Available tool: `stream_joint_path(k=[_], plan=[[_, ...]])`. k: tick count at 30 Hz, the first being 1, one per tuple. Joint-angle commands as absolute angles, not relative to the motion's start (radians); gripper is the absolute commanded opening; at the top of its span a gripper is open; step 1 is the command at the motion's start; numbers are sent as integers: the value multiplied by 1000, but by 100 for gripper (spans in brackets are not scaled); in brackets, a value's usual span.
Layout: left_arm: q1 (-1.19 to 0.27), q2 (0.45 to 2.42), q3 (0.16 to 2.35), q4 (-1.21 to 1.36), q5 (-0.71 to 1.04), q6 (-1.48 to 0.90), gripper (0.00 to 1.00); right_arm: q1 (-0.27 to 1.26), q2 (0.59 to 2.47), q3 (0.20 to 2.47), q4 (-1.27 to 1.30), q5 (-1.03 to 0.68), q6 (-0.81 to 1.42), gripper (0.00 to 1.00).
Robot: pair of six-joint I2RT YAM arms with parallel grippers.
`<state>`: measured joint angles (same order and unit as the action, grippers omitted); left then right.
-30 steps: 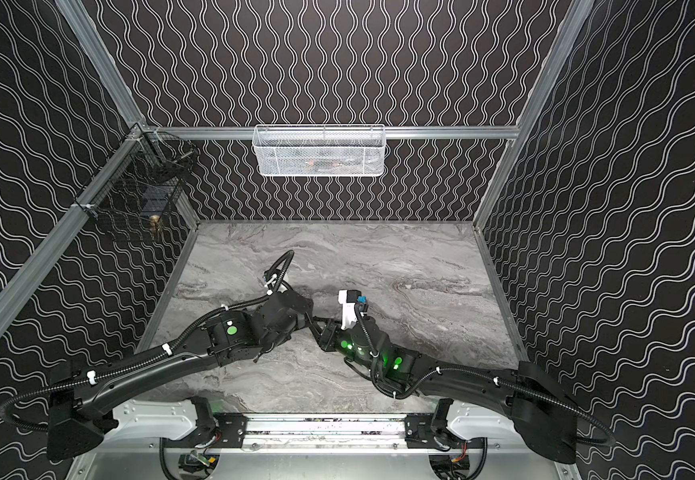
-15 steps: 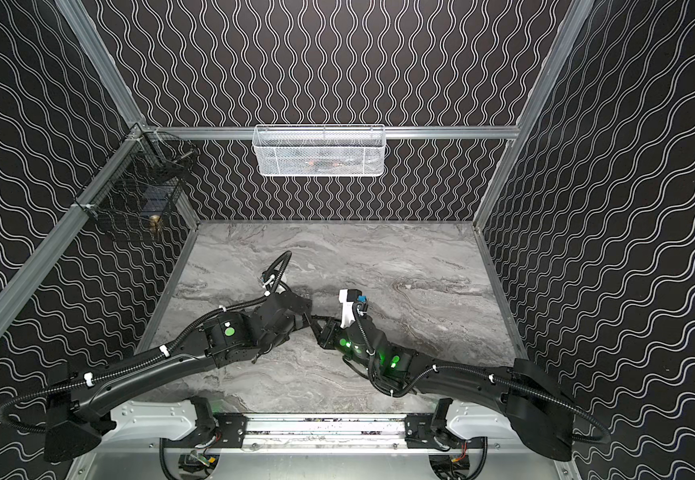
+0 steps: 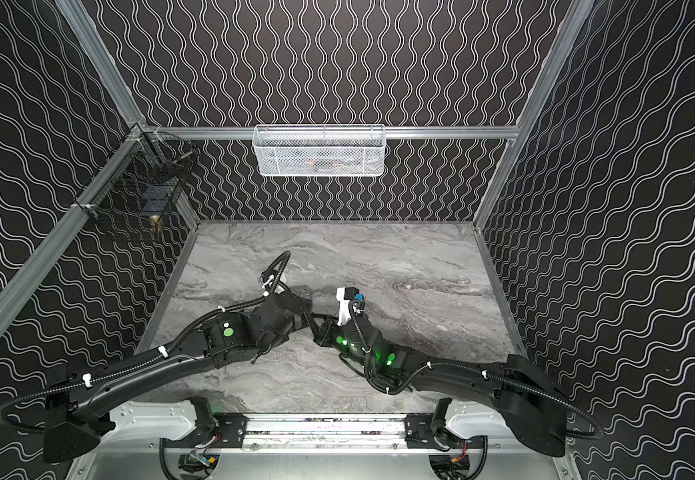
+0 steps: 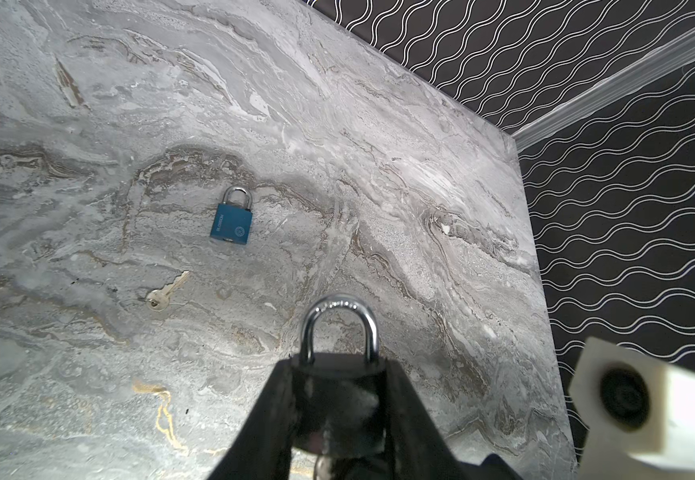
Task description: Unlock with the key
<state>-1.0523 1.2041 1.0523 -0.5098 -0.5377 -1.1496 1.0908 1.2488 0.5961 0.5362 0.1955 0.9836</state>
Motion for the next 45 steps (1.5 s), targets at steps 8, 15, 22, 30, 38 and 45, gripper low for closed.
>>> stream_joint_path(k=[8, 15, 22, 30, 38, 45], plan=[[-1051, 1175, 1052, -482, -541, -1173, 9, 1088, 1258, 604, 565, 179, 1011, 4], [-1051, 1152, 1046, -467, -502, -1186, 9, 1088, 1246, 589, 624, 155, 1024, 0], [-1051, 1134, 1018, -415, -438, -1206, 9, 1088, 1226, 566, 724, 131, 1031, 0], [-1051, 1120, 1003, -367, -385, -1225, 8, 1081, 1189, 557, 743, 137, 1060, 0], [-1051, 1100, 988, -337, -350, -1247, 8, 1080, 1183, 533, 837, 117, 1064, 0], [-1051, 1077, 988, -328, -326, -1264, 8, 1078, 1180, 503, 920, 128, 1074, 0]])
